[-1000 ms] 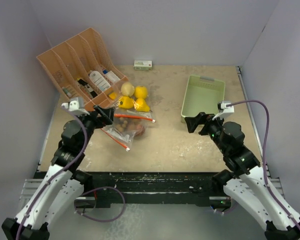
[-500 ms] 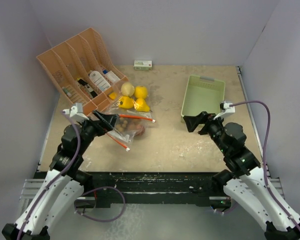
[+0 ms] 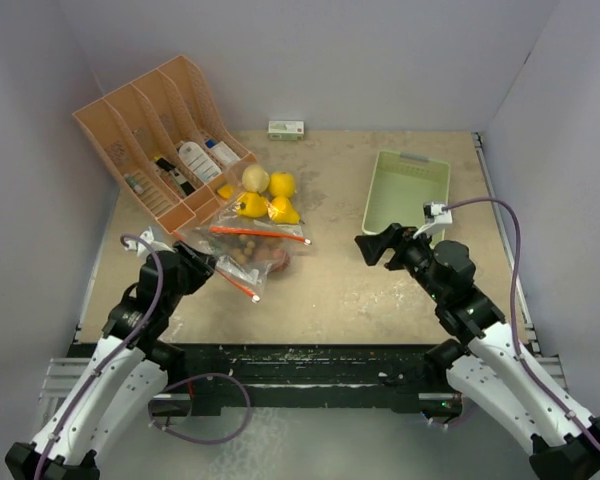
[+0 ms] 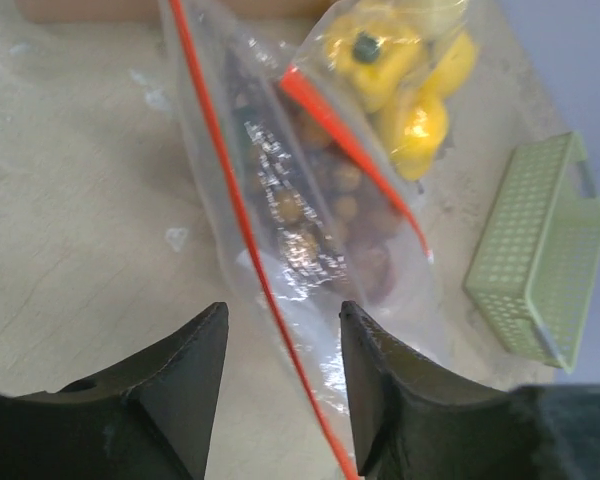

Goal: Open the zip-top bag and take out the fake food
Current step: Pick up the zipper food storage bag at the center of the board.

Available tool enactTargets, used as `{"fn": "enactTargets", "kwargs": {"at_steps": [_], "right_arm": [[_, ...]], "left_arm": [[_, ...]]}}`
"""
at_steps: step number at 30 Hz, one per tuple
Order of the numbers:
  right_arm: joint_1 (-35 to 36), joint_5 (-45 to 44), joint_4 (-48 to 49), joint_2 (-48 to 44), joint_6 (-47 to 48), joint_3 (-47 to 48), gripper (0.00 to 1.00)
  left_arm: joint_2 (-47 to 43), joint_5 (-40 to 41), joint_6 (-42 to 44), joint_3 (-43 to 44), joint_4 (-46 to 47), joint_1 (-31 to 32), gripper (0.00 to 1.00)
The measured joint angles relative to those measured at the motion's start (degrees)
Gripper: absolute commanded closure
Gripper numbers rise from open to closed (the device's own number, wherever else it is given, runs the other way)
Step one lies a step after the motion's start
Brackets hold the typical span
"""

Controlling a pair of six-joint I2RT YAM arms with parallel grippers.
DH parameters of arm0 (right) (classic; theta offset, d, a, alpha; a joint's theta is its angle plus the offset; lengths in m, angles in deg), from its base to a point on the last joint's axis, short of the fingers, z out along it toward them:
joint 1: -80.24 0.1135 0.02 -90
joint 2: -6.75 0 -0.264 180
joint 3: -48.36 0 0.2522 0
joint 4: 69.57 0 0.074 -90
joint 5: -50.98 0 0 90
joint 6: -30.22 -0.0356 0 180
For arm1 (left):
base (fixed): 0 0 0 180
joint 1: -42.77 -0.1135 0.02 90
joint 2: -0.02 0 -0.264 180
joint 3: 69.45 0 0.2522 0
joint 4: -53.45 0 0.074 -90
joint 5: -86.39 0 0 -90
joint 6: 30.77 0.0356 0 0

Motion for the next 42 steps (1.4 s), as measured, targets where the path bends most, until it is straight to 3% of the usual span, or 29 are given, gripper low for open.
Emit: {"fn": "enactTargets", "kwargs": {"at_steps": [7,18,22,29,32,38,40,42], "right_arm": [[0.00,0.63,-0.15,-1.38,-0.17,-0.76,0.10],[0.68,5.92,8.52,3.72,-5.60,-5.49,0.16],[5.22,5.97,14.95,11.96,-7.87,-5.57,0.14],[19.76,3.30,26.97,38.42,-9.33,2.10,0.15],[23.47,3.02,30.18,45.75,-9.42,6.08,0.32],[27.26,3.15,36.02,51.60,-9.90,11.28,0.78],[27.56,3.21,37.99,51.45,-10.34,11.28,0.90],[27.58,3.17,39.36,51.32,-10.71,11.28,0.98]], "left_arm": [[5.07,-1.33,-1.75,-2.89,3.45,0.00,1.00],[11.08,-10.12,-1.77,-4.57,18.69,0.13,1.00],[9.16,-10.80,-1.77,-4.02,19.06,0.87,1.00],[6.40,-11.52,-1.33,-2.14,18.95,1.81,0.99],[7.08,-11.54,-0.13,-0.52,17.97,2.27,0.96],[5.88,-11.26,1.16,-0.02,16.92,2.56,0.90],[5.31,-10.99,1.40,-0.02,16.46,2.58,0.80],[4.92,-10.80,1.57,-0.02,16.39,2.56,0.58]]}}
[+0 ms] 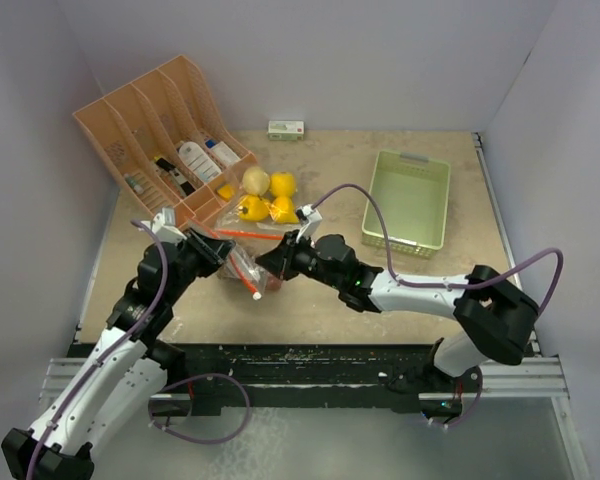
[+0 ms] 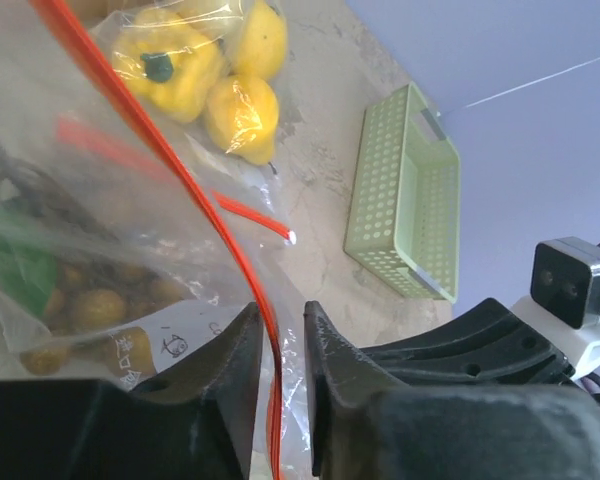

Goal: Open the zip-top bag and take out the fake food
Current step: Pick up the zipper food storage bag at the center of the board.

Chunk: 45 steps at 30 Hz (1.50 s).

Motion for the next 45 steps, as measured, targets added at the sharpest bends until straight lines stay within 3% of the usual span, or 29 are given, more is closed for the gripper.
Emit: {"fn": "enactTargets", "kwargs": {"at_steps": [3,6,12,24,29,33,37,39,41,45], "right_arm": [[0.00,-0.37,0.37,-0.94,-0.24,0.00,1.00],[0.00,-1.77,-0.76,-3.32,-0.33,0.00,1.00],[0.00,-4.92,-7.19,-9.51,-0.15,0.81,1.00],[-3.87,-7.08,-23.04,-9.92,-2.80,9.09,1.00],[-6.91,-5.62,-24.17,-10.40,-5.14,9.09,1.00],[-6.97,-4.13,-24.04,-10.38,-6.29,9.03,1.00],[-6.93,-3.50,-23.61,-10.40,-7.10,8.24,1.00],[-6.93,-3.50,-23.28,-10.40,-7.26,8.00,1.00],[-6.93,-3.52,-23.15,-10.40,-7.37,7.89,1.00],[-6.93,-3.56,-22.56,-10.40,-7.19,7.61,1.00]], "left_arm": [[-0.81,0.39,0.57,0.07,-0.85,0.02,0.28],[-2.80,1.07,1.53,0.20,-2.82,0.07,0.18],[-6.80,1.36,5.22,2.19,-4.70,0.07,0.16],[-4.94,-2.64,14.62,6.58,-4.35,0.07,0.15],[-1.64,-6.12,14.67,6.36,0.22,0.11,0.06],[2.36,-7.96,12.83,4.20,5.29,0.87,0.05],[6.36,-7.96,10.34,3.34,7.08,2.23,0.10],[7.69,-7.54,8.28,3.34,7.93,3.26,0.18],[8.28,-7.06,6.03,3.17,8.72,3.89,0.35],[9.01,-6.40,2.14,1.70,10.69,5.11,0.83]]}}
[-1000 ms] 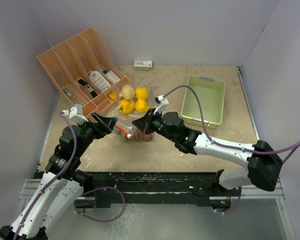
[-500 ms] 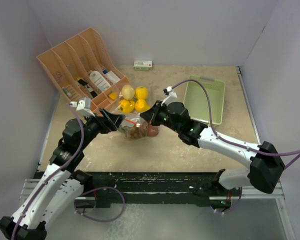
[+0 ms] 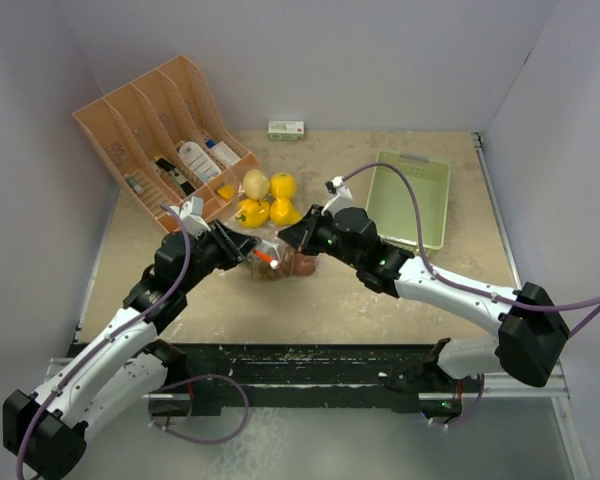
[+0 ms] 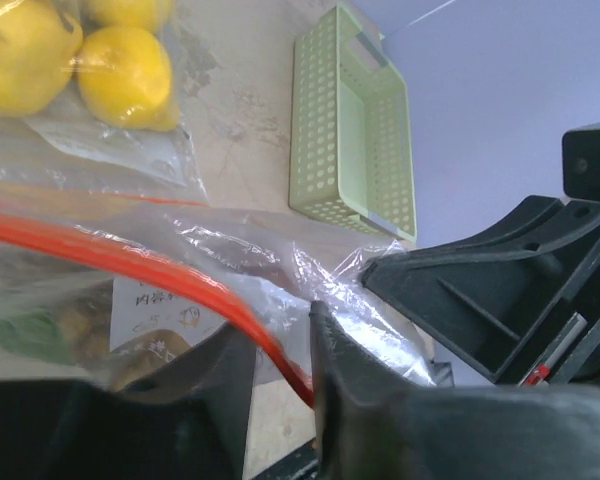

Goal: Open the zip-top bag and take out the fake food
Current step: Pick up the zipper food storage bag at the center of the board.

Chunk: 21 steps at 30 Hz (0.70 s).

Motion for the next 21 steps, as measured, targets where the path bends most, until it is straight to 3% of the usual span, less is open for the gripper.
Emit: {"fn": "enactTargets", "kwargs": {"at_steps": [2,9,14,17,21], "right_arm": [[0.00,-0.07,0.24,0.00,0.02,-0.26,0.92],[0.17,-0.87,0.46,-1.62,2.95,-2.25,0.48],[1.57,-4.61,1.99,-12.26,10.88,-6.95,0.24],[1.88,-5.35,4.61,-20.09,16.59,-10.84,0.14],[2.08,-3.04,7.30,-24.98,26.40,-13.99,0.09]], "left_arm": [[0.68,0.15,-1.40,-0.24,0.17,0.48,1.00],[1.14,0.96,-3.89,0.09,-0.28,0.63,1.00],[2.95,2.56,-4.00,5.97,-6.27,0.66,1.00],[5.22,3.89,-4.13,12.02,-10.78,0.70,1.00],[7.67,4.79,-6.10,17.25,-14.86,0.83,1.00]]}}
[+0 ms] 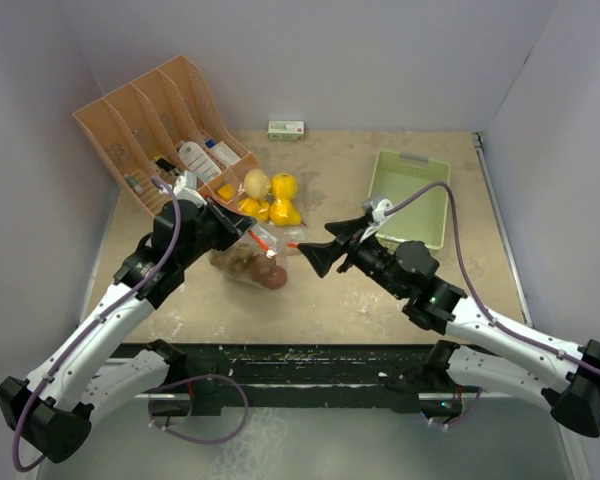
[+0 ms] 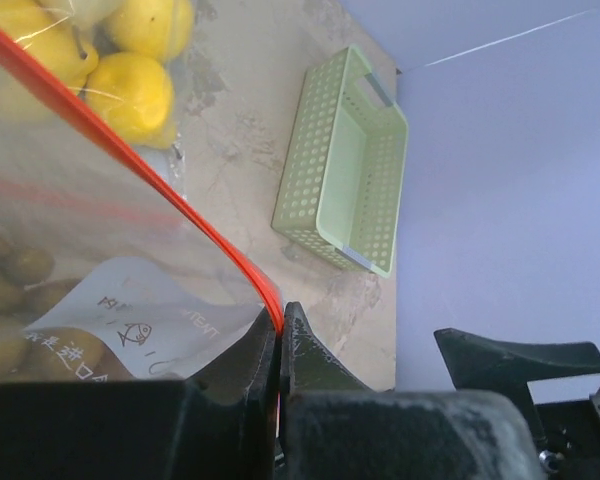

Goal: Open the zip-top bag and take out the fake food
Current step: Pick up the zipper food storage bag at the center of the board.

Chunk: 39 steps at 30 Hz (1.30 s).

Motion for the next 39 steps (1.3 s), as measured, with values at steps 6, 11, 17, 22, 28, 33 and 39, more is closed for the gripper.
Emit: {"fn": "enactTargets", "kwargs": {"at_steps": [6,11,17,22,28,33,39], "right_arm": [[6.05,0.70,-2.05,2.38,14.36,-0.11,0.06],[10.45,-1.75,-2.64,5.09,22.97,-0.11,0.10],[12.22,-7.04,-3.37,10.38,28.06,1.18,0.33],[12.48,-9.22,-3.63,12.79,30.12,2.99,0.33],[12.57,-9.77,-3.28,13.46,31.58,4.61,0.37],[12.57,-9.90,-3.26,15.67,32.79,7.08,0.71],[12.57,-9.97,-3.30,17.86,32.98,7.91,1.00]], "left_arm": [[6.12,-0.90,-3.28,6.29,-7.52,0.00,0.99],[9.20,-2.93,-4.96,8.48,-10.45,0.00,0.99],[9.35,-5.07,-5.75,8.57,-10.91,0.00,0.99],[10.01,-6.12,-5.73,8.57,-10.93,0.02,0.98],[10.05,-7.50,-5.75,7.89,-10.23,0.02,0.98],[10.05,-8.59,-5.73,7.65,-9.92,0.00,0.98],[9.88,-9.11,-5.70,7.65,-9.84,0.00,0.96]]}}
